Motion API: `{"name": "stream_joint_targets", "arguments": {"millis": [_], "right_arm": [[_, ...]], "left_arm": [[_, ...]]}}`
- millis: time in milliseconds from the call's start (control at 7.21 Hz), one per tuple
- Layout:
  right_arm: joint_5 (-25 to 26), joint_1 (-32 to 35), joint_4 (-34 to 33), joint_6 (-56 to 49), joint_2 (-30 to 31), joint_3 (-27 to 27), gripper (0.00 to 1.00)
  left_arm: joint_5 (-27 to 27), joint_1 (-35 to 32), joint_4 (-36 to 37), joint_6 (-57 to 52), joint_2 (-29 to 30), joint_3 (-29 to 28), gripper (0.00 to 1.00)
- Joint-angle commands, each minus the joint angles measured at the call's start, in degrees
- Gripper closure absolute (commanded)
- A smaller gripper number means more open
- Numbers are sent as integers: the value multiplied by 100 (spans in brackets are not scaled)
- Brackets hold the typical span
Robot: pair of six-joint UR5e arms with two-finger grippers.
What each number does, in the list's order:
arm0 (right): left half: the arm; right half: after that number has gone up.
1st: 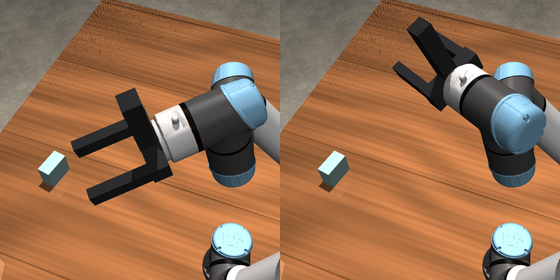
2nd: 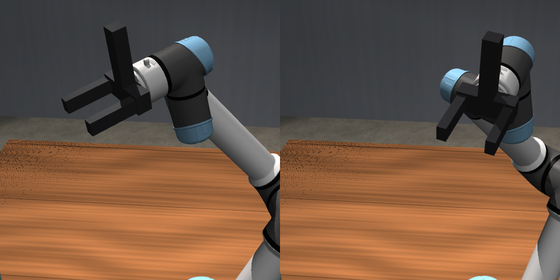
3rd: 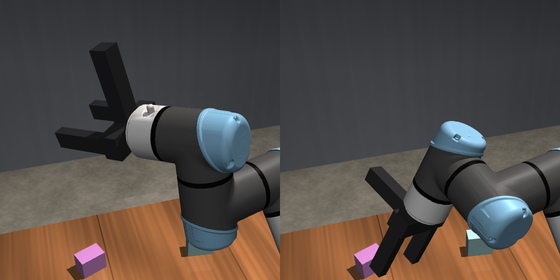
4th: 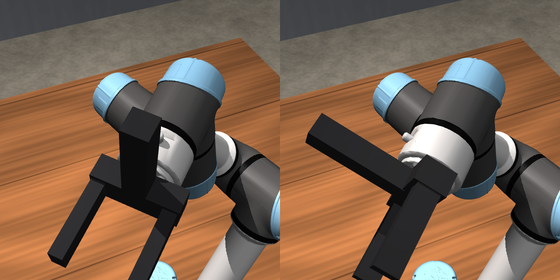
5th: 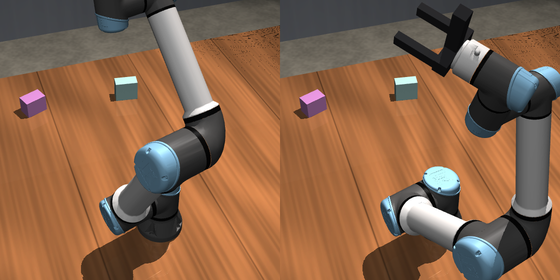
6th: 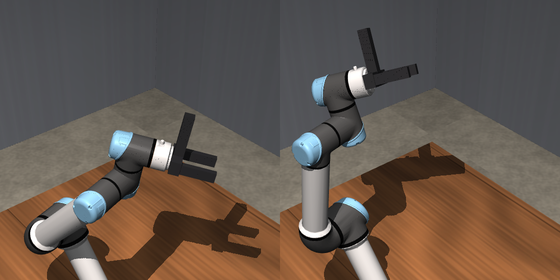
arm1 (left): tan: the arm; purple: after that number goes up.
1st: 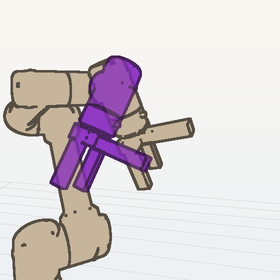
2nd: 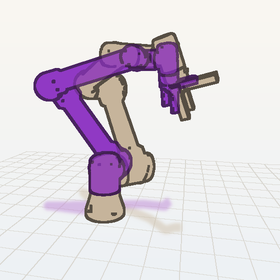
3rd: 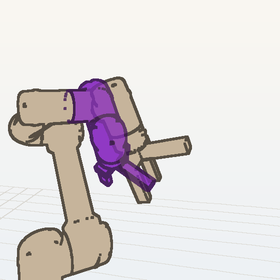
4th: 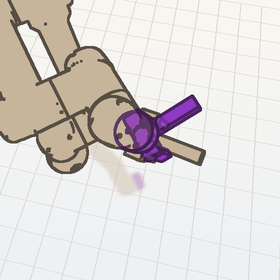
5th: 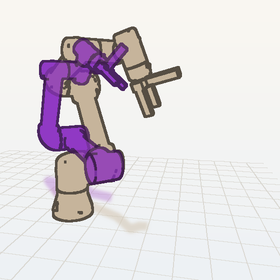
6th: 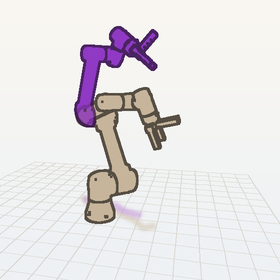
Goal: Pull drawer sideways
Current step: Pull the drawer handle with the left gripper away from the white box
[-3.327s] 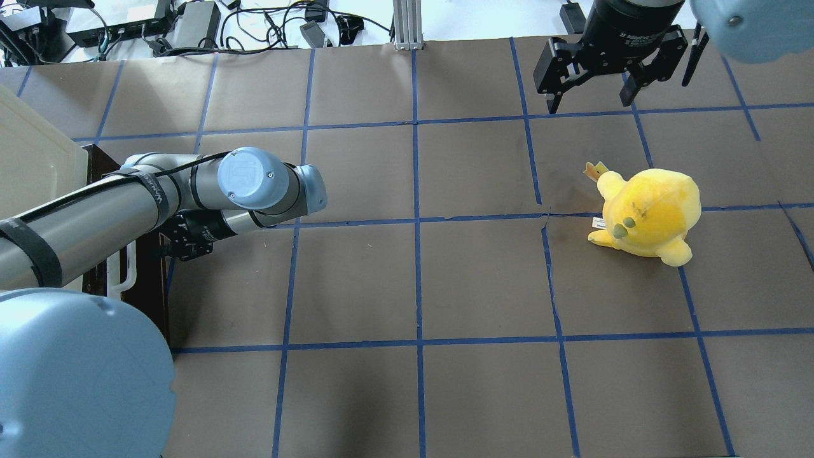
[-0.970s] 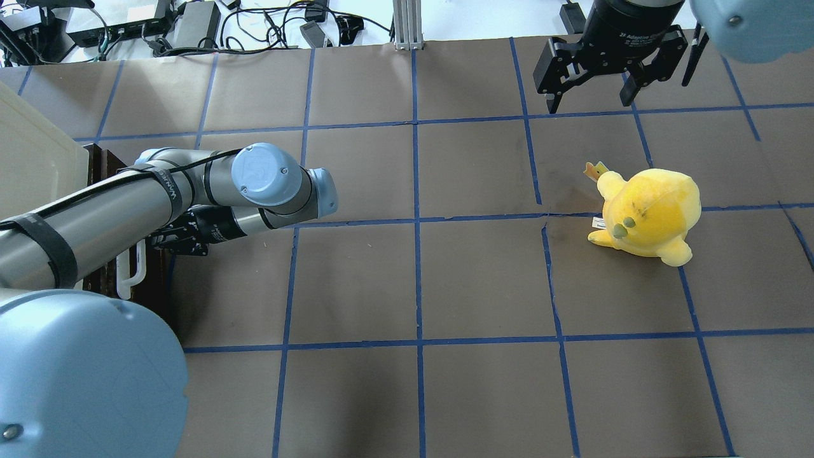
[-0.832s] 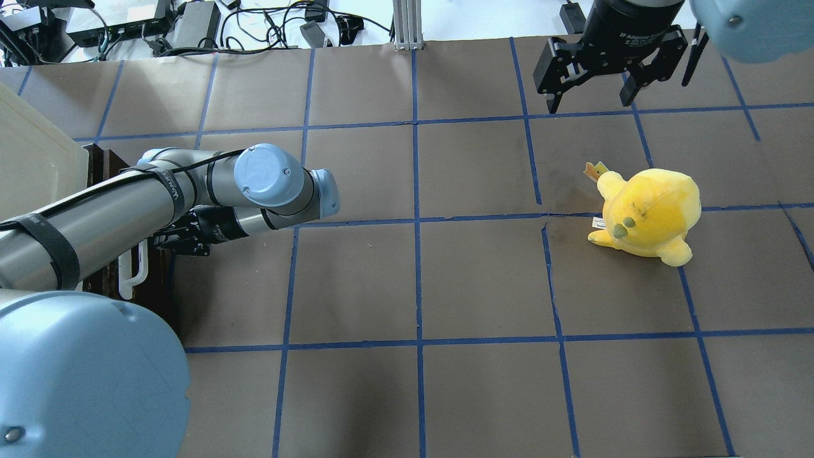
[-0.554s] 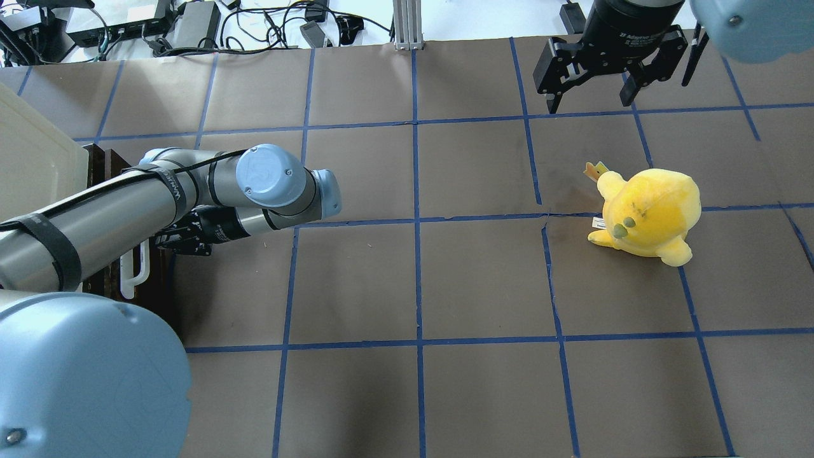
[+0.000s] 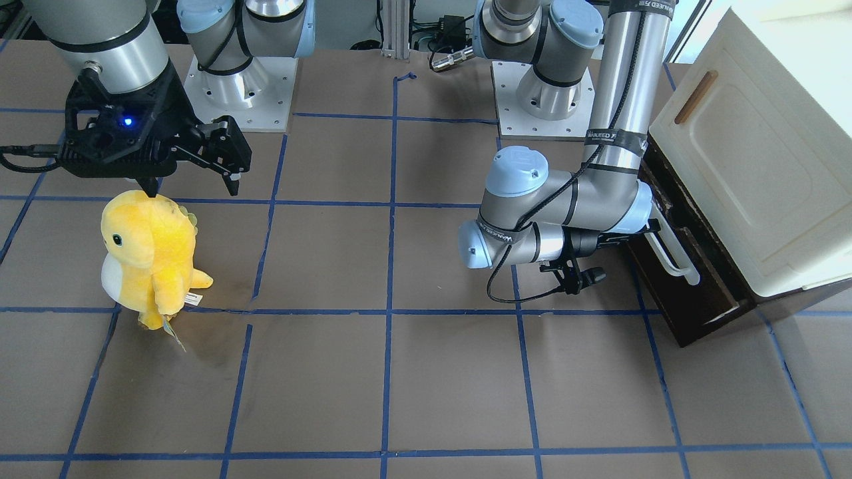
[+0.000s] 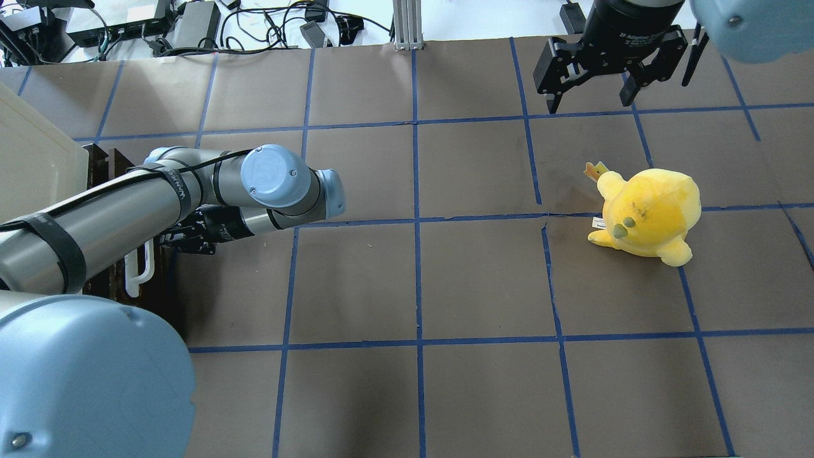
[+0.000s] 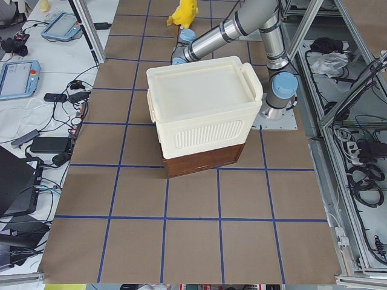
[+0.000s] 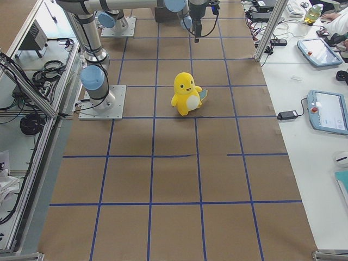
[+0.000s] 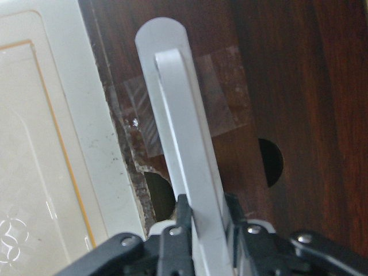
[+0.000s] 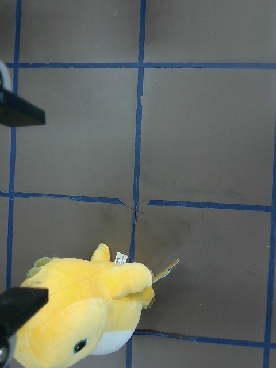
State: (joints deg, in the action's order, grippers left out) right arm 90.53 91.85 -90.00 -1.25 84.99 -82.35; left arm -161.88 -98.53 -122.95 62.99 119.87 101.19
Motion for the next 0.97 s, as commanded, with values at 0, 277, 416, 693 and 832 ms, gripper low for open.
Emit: {"name": "stream_joint_targets", "arguments": {"millis": [0,277,416,693,832], "right_arm": [[0,0,0,2,0,0,0],[0,0,0,2,0,0,0],[0,0,0,2,0,0,0],[0,0,0,2,0,0,0],[0,0,0,2,0,0,0]], "left_arm": [[25,-87,-1,-15,19,-64,78],[25,-113,-10,-15,19,-64,79],[25,-157,-19,-23,28,-64,79],[16,-306,-1,-181,28,-90,79],[25,-333,8,-182,28,-90,79]]}}
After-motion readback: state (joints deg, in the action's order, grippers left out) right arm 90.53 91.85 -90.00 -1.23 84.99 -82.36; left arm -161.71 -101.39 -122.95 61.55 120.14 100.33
